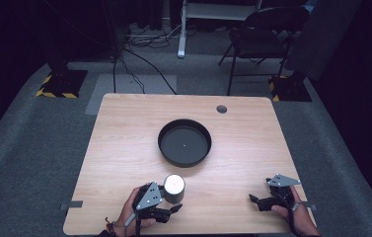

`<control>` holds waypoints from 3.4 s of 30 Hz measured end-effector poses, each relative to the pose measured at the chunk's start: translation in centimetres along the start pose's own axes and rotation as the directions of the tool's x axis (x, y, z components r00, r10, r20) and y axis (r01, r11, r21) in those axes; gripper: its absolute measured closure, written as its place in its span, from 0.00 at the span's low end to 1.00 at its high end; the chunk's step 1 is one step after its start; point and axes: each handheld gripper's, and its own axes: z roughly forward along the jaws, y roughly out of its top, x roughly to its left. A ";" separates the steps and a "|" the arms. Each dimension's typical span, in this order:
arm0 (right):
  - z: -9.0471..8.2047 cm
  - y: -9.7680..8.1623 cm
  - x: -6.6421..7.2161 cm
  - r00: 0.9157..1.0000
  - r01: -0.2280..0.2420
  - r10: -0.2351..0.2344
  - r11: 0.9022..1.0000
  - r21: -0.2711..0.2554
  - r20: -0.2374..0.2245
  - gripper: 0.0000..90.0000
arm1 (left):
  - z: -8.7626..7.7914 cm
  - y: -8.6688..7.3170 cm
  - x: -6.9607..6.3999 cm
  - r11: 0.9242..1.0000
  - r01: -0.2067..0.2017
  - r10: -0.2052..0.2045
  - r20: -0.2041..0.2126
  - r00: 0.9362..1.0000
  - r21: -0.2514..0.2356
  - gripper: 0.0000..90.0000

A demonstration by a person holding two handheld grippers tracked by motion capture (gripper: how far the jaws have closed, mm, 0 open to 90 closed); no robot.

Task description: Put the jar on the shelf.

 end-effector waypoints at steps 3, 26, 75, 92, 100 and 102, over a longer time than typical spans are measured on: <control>0.0 0.0 0.0 1.000 0.000 0.000 1.000 0.000 0.000 0.00 | 0.0 0.0 0.0 1.000 -0.001 0.001 0.001 1.000 0.003 0.33; 0.0 0.0 0.0 1.000 -0.001 0.001 1.000 0.000 0.000 0.00 | -0.4 0.7 0.9 1.000 -0.009 0.009 -0.056 0.998 0.005 0.34; 0.0 0.0 0.0 1.000 0.000 0.000 1.000 0.002 0.000 0.00 | -1.9 3.0 4.5 0.998 0.044 -0.049 -0.166 0.985 -0.036 0.34; 0.0 0.0 0.0 1.000 -0.001 0.001 1.000 0.002 0.000 0.00 | -1.7 4.0 5.0 0.997 0.055 -0.065 -0.175 0.982 -0.058 0.33; 0.0 0.0 0.0 1.000 0.000 0.000 1.000 0.001 0.000 0.00 | -1.8 4.4 5.2 0.996 0.055 -0.067 -0.180 0.981 -0.070 0.34; 0.0 0.0 0.0 1.000 -0.001 0.001 1.000 0.002 0.000 0.00 | -1.9 4.6 5.3 0.996 0.052 -0.064 -0.179 0.982 -0.075 0.33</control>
